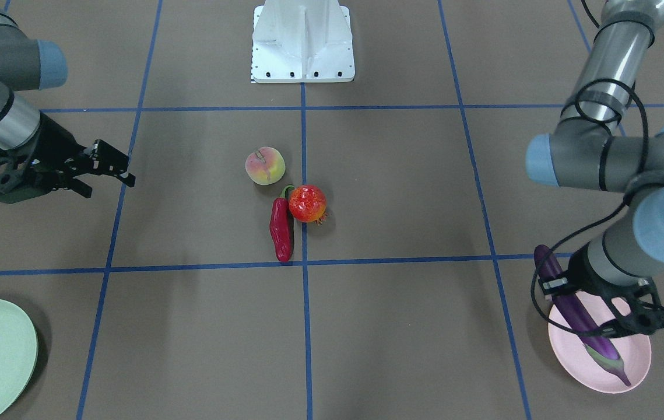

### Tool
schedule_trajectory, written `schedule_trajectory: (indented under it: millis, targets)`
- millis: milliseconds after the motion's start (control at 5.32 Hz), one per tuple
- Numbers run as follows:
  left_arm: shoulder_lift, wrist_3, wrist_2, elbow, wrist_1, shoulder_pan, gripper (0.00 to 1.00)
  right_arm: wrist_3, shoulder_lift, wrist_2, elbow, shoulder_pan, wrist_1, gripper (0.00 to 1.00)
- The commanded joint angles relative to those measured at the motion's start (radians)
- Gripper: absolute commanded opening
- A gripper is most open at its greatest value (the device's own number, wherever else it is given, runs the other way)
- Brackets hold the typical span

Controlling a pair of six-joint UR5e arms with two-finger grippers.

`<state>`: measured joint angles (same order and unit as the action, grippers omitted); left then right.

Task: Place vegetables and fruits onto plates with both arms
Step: 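Carry eggplant to pink plate with left gripper while right gripper reaches for peach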

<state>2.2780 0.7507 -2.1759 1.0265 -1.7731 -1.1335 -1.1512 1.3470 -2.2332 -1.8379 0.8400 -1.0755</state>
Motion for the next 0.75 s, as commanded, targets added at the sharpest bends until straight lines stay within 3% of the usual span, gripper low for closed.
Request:
schedule_trajectory:
  millis: [0,188,376,564]
  targets:
    - [0.044,-0.002,-0.001,-0.214,-0.148,-0.025,0.00,-0.131,-0.034,0.128,-0.046,-0.132,-0.007,1.00]
    - [0.047,-0.002,0.001,-0.258,-0.196,-0.026,0.22,-0.190,-0.072,0.165,-0.046,-0.177,-0.021,1.00]
    - [0.048,-0.004,0.001,-0.259,-0.216,-0.029,0.59,-0.232,-0.112,0.170,-0.046,-0.212,-0.073,1.00]
    - [0.048,-0.002,0.001,-0.258,-0.221,-0.043,0.90,-0.269,-0.188,0.275,-0.043,-0.289,-0.189,1.00]
